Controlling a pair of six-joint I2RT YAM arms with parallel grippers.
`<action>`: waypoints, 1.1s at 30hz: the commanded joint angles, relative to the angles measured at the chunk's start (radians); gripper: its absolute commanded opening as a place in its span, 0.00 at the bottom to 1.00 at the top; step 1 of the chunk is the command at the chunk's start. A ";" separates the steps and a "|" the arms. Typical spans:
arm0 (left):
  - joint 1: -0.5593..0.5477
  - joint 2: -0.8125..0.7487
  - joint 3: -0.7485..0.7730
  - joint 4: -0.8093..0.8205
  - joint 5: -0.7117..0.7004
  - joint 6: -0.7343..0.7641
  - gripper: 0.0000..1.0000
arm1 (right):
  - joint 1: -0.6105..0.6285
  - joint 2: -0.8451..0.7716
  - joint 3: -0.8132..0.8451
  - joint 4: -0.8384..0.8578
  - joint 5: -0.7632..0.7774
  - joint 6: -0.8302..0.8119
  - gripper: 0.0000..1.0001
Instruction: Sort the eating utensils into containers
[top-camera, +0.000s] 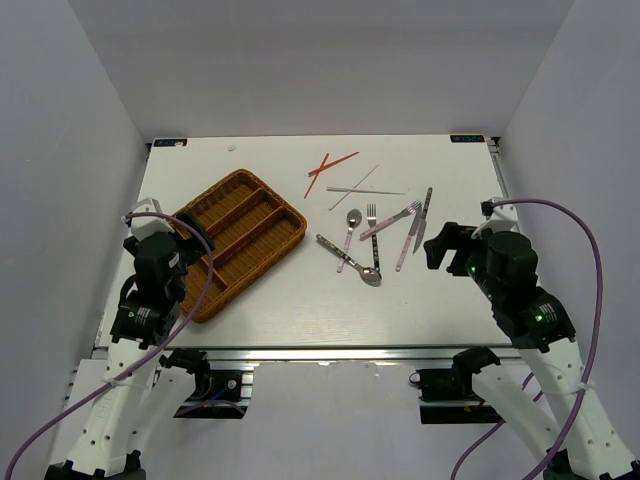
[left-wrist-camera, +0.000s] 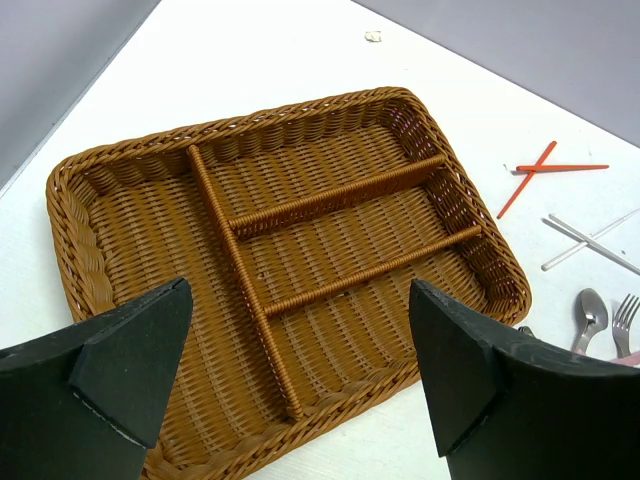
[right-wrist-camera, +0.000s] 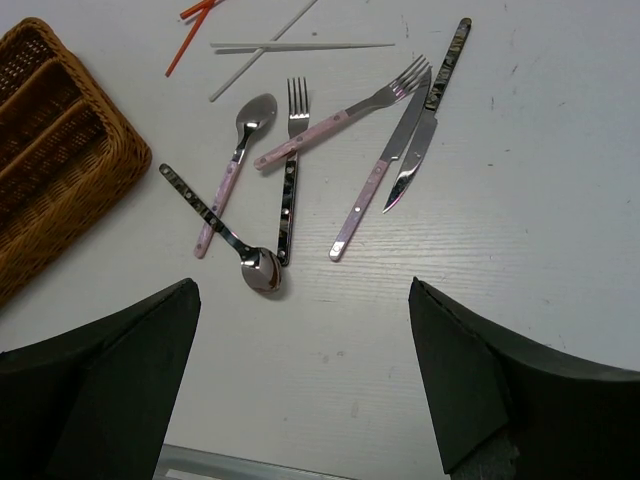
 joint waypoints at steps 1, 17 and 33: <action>0.005 -0.007 0.001 -0.005 -0.005 -0.004 0.98 | 0.005 0.006 0.027 0.010 0.018 -0.007 0.89; 0.007 -0.002 -0.002 -0.005 0.005 -0.013 0.98 | 0.115 0.532 0.003 0.300 -0.276 -0.157 0.86; 0.007 0.044 -0.005 0.003 0.048 -0.004 0.98 | 0.319 1.192 0.301 0.286 -0.068 -0.477 0.50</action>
